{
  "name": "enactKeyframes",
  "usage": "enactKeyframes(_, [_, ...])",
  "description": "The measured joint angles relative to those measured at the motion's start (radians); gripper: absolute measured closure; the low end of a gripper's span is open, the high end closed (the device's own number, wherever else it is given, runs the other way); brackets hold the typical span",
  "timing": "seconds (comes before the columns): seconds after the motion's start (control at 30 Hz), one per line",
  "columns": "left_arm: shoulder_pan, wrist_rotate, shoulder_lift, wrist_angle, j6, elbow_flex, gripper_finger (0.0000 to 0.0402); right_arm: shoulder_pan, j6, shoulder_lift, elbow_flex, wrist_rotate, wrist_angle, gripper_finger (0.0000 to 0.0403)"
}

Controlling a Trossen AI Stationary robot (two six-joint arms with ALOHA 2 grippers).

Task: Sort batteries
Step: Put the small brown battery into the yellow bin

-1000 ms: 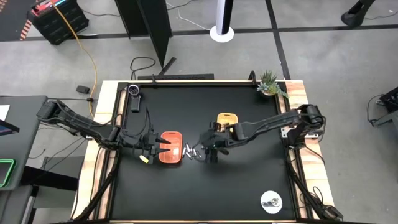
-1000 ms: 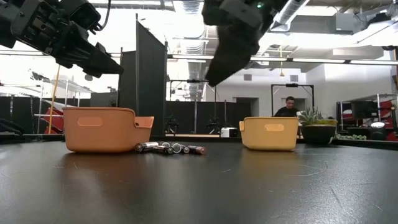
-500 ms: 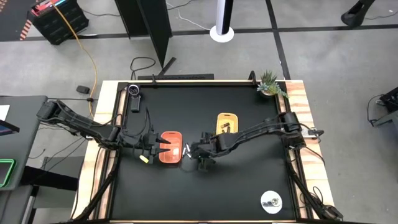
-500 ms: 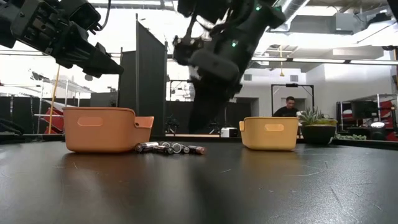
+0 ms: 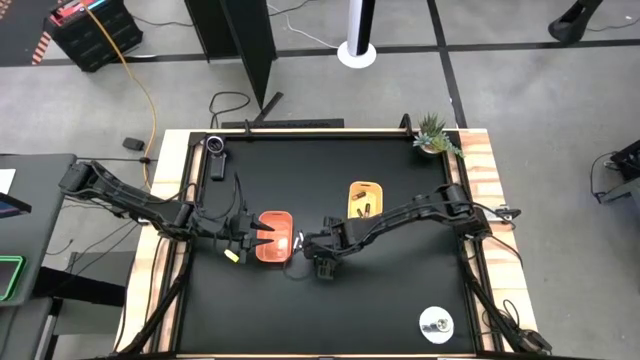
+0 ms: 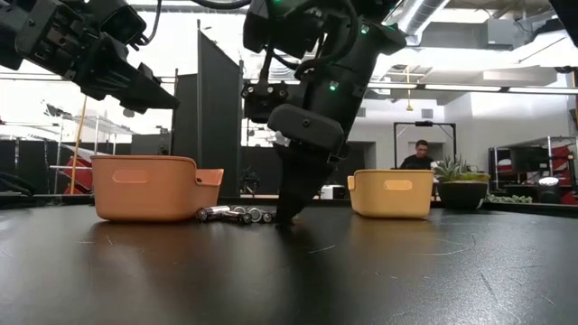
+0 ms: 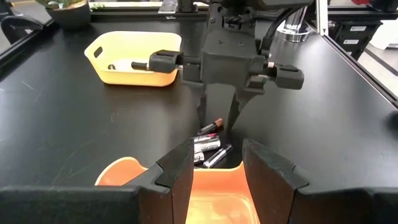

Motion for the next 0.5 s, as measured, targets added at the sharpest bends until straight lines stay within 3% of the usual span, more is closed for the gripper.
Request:
enactKeyframes(0.3, [0.000,0.000,0.000,0.001,0.000,0.000,0.0270,-0.018,-0.001,0.002,0.000,0.000,-0.028,0.0370])
enactKeyframes(0.5, [0.000,0.000,0.000,0.001,0.000,0.000,0.0270,-0.019,-0.011,0.002,0.000,0.000,-0.028,0.0396])
